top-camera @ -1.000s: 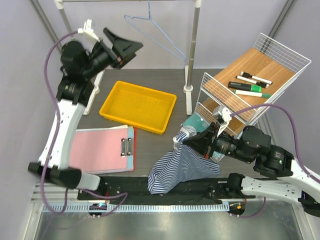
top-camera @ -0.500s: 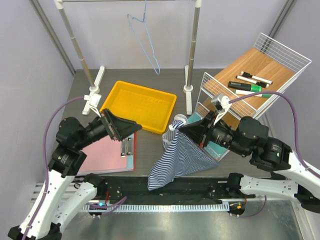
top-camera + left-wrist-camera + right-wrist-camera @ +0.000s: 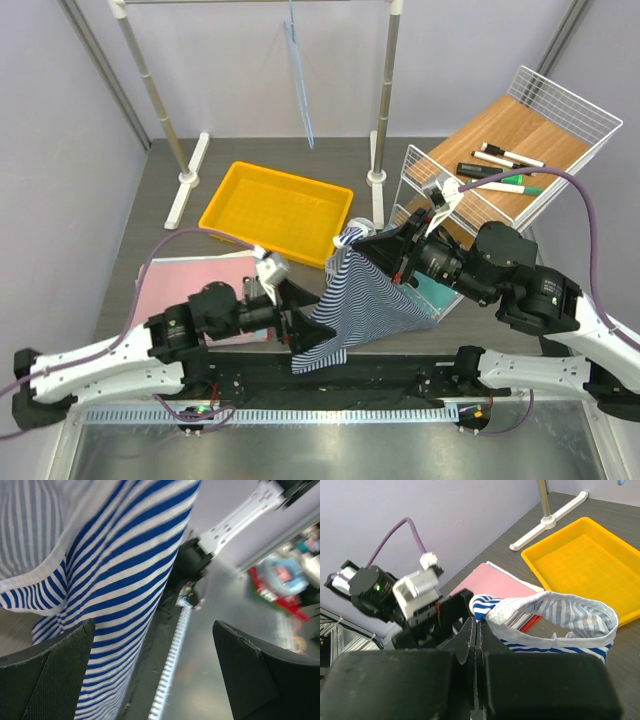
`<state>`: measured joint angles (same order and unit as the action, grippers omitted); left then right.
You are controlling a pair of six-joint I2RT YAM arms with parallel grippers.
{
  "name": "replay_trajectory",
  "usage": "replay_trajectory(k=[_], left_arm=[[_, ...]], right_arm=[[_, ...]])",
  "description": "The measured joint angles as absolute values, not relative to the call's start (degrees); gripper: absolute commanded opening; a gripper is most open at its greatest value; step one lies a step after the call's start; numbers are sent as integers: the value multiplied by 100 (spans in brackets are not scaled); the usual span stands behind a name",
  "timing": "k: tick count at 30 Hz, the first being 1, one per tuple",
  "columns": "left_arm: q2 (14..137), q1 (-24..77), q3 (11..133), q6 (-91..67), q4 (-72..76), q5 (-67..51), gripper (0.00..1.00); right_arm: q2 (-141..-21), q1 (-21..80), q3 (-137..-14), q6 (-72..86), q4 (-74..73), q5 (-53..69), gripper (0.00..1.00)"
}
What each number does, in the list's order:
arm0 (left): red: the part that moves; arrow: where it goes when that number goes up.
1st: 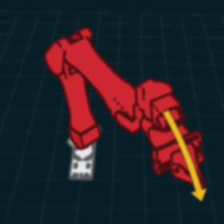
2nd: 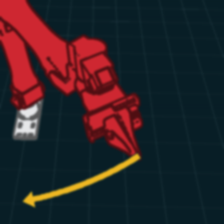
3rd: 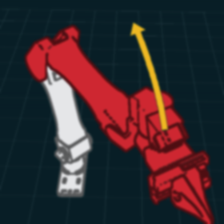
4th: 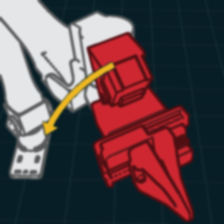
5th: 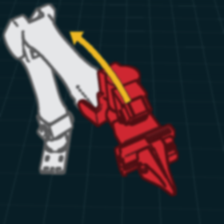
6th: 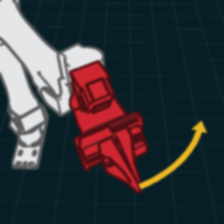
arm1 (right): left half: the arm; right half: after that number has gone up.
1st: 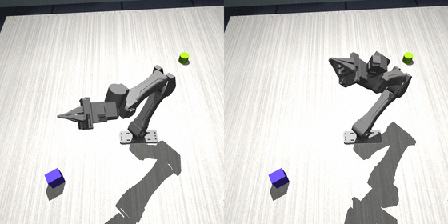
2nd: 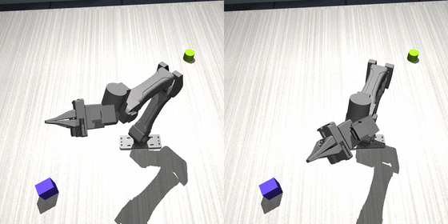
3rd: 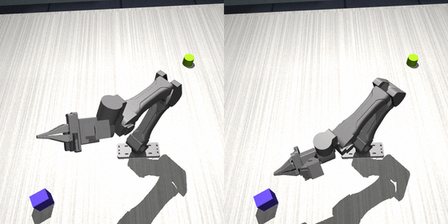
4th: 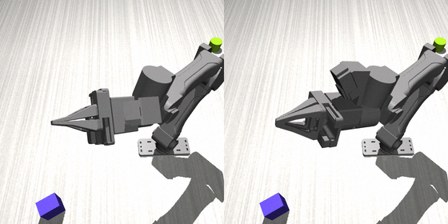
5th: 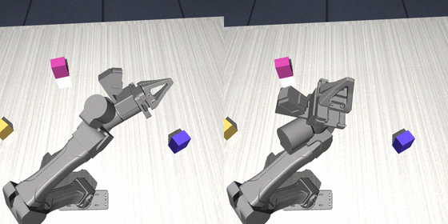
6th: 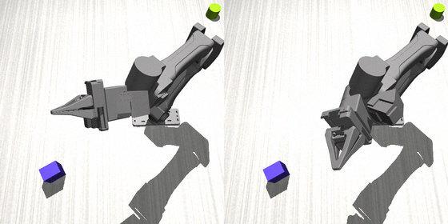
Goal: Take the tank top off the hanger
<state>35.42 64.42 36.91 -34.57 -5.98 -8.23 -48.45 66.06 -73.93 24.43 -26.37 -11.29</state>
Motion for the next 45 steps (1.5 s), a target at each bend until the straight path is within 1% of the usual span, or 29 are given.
replay_trajectory(k=[2, 5, 7, 11, 15, 20, 21, 22, 23, 24, 26, 27, 28, 29, 30, 32, 34, 36, 37, 42, 43, 45], left_arm=[[3944, 7124, 3715, -2952, -486, -110, 100], [4525, 7769, 3736, -2381, -252, 790, 100], [4895, 7955, 3736, -2130, -104, 1219, 100], [5406, 8003, 3730, -1831, 298, 1964, 100], [5627, 8003, 3610, -1747, 987, 2283, 100], [6403, 8003, 3588, -1756, 1898, 2137, 100], [6598, 8003, 3590, -1758, 2053, 2084, 98], [6731, 8003, 3590, -1763, 2143, 2047, 95], [6886, 8003, 3590, -1774, 2244, 2023, 87], [7015, 8001, 3594, -1780, 2349, 1999, 66], [7210, 7950, 3653, -1861, 2423, 1988, 52], [7255, 7926, 3688, -1938, 2429, 1981, 36], [7299, 7887, 3741, -1979, 2414, 1968, 29], [7336, 7826, 3800, -2075, 2412, 1925, 19], [7356, 7745, 3863, -2147, 2388, 1865, 3], [7360, 7596, 3959, -2329, 2351, 1752, 0], [7328, 7509, 3997, -2449, 2322, 1667, 0], [7190, 7456, 3997, -2587, 2180, 1562, 0], [7072, 7454, 3997, -2685, 2051, 1498, 0], [6370, 7262, 4032, -3304, 1184, 987, 0], [6206, 7203, 4069, -3437, 947, 875, 0], [5892, 7131, 4152, -3623, 506, 727, 0]], right_arm=[[-4882, 6606, -7395, 2443, -2637, -1129, 1], [-4901, 6606, -7395, 2449, -2637, -1127, 1], [-4901, 6606, -7395, 2464, -2639, -1127, 1], [-4899, 6606, -7395, 2486, -2637, -1125, 1], [-4873, 6606, -7395, 2526, -2637, -1118, 1], [-4825, 6606, -7395, 2565, -2587, -1055, 1], [-4825, 6606, -7395, 2571, -2569, -1037, 1], [-4825, 6606, -7395, 2576, -2561, -1020, 1], [-4825, 6606, -7395, 2582, -2561, -1004, 1], [-4825, 6606, -7395, 2587, -2561, -991, 1], [-4823, 6606, -7395, 2593, -2561, -976, 1], [-4821, 6606, -7395, 2596, -2561, -972, 1], [-4816, 6606, -7395, 2606, -2561, -969, 1], [-4803, 6606, -7395, 2611, -2561, -967, 1], [-4781, 6606, -7395, 2615, -2561, -965, 1], [-4709, 6606, -7391, 2628, -2550, -950, 1], [-4611, 6606, -7365, 2633, -2530, -947, 2], [-4471, 6606, -7306, 2633, -2528, -943, 5], [-4421, 6606, -7286, 2635, -2528, -926, 10], [-4244, 6606, -7234, 2648, -2528, -808, 19], [-4217, 6606, -7227, 2652, -2528, -786, 25], [-4156, 6606, -7175, 2646, -2526, -733, 31]])
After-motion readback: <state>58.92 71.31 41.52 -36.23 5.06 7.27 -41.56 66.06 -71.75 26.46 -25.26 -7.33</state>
